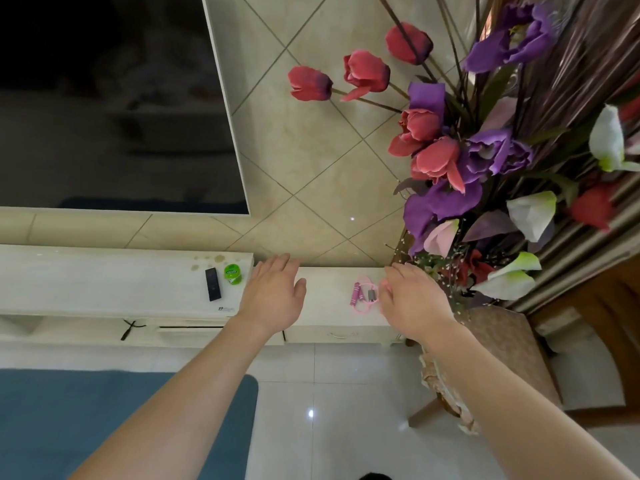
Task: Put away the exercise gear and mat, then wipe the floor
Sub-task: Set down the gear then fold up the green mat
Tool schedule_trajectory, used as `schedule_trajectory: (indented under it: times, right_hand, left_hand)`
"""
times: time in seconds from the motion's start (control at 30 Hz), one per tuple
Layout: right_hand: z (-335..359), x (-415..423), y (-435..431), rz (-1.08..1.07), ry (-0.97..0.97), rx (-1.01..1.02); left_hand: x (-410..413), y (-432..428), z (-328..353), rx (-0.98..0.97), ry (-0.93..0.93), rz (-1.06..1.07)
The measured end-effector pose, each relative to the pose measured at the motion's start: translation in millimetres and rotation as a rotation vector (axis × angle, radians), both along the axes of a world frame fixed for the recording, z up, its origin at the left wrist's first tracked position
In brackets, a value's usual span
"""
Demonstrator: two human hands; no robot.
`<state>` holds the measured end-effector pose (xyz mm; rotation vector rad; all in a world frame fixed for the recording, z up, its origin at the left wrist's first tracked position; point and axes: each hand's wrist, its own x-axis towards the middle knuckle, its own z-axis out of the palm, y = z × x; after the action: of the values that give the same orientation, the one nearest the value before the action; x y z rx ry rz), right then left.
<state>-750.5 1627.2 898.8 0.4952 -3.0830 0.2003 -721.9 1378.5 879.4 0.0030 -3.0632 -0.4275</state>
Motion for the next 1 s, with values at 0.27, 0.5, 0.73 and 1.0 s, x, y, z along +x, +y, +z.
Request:
schedule_trajectory:
  times: [0.27,0.5,0.73,1.0]
  right_hand:
    - [8,0,14,0.048,-0.035,0.053]
    - [11,7,23,0.178,-0.068,0.059]
    - [14,37,7,0.378,-0.046,0.085]
    - [12,87,-39,0.532,-0.044,0.041]
  left_hand:
    - [22,16,10,-0.016,0.025,0.072]
    - [63,36,5,-0.019,0.004,0.199]
    - [131,38,2,-0.009,-0.01,0.39]
    - [216,13,3,-0.026,0.006,0.553]
